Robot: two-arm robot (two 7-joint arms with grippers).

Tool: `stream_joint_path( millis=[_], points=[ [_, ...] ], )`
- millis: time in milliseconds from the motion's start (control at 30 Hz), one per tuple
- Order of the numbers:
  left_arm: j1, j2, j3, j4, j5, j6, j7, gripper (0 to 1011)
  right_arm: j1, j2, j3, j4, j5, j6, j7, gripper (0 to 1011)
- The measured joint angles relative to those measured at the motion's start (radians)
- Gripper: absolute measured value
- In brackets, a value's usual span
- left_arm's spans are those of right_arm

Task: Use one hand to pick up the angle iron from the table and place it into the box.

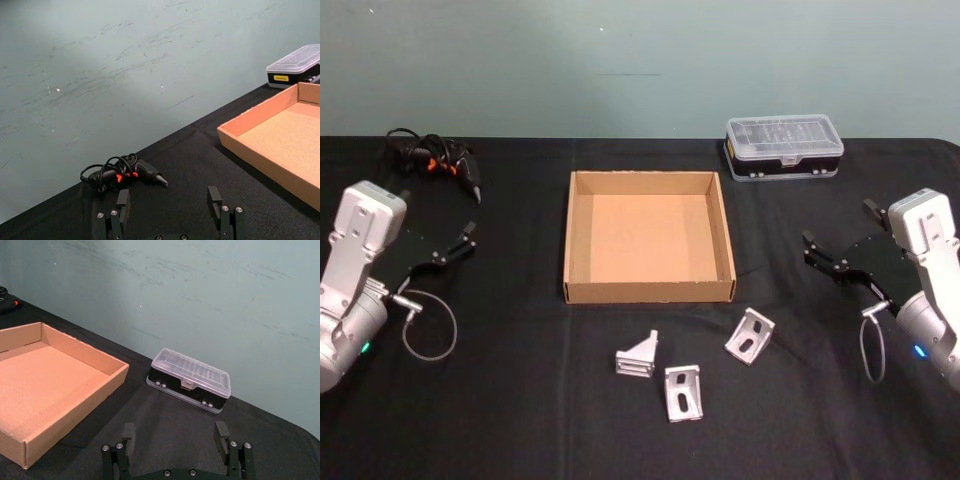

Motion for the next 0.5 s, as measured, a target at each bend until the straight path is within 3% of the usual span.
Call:
stream_joint_path(
  millis=[500],
  points=[
    [0.0, 0.0, 0.0, 0.0, 0.0, 0.0, 0.0, 1011, 0.0, 0.0, 0.0, 0.0, 0.0, 0.0, 0.0, 1004]
  ],
)
